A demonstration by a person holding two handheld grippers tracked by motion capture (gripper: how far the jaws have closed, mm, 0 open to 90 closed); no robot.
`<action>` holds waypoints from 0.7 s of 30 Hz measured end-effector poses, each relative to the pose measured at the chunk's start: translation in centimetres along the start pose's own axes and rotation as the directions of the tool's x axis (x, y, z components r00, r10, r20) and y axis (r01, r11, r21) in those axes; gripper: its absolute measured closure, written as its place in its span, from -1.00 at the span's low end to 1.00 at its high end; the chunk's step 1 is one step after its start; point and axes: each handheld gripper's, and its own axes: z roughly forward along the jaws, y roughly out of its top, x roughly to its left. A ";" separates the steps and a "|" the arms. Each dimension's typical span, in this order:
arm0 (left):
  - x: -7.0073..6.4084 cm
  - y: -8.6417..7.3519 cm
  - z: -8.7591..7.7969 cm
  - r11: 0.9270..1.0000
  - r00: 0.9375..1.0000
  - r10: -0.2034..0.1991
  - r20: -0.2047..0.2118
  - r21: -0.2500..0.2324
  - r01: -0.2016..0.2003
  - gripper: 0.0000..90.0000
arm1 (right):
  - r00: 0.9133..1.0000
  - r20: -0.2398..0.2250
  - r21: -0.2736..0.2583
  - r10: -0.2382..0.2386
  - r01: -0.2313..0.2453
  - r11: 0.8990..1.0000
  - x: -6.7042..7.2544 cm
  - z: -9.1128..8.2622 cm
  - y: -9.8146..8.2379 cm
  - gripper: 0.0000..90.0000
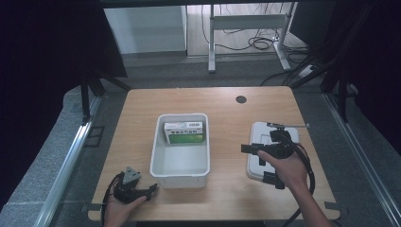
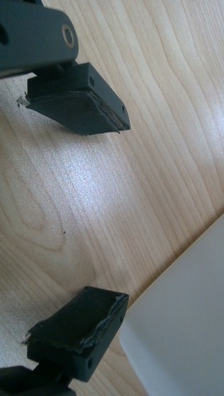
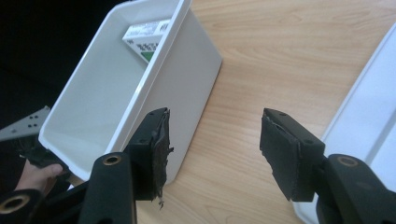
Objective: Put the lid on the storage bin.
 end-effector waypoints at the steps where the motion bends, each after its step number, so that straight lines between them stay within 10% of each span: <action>1: 0.0 0.0 0.0 1.000 1.000 0.000 0.000 0.000 0.000 -0.66 | 1.000 0.007 -0.008 -0.003 0.003 1.000 -0.1 -0.2 0.4 -0.05; 21: 0.0 0.0 0.0 1.000 1.000 -0.001 -0.001 0.002 0.001 -0.67 | 0.994 0.072 -0.042 0.084 -0.081 0.996 -3.9 -2.2 2.2 -0.05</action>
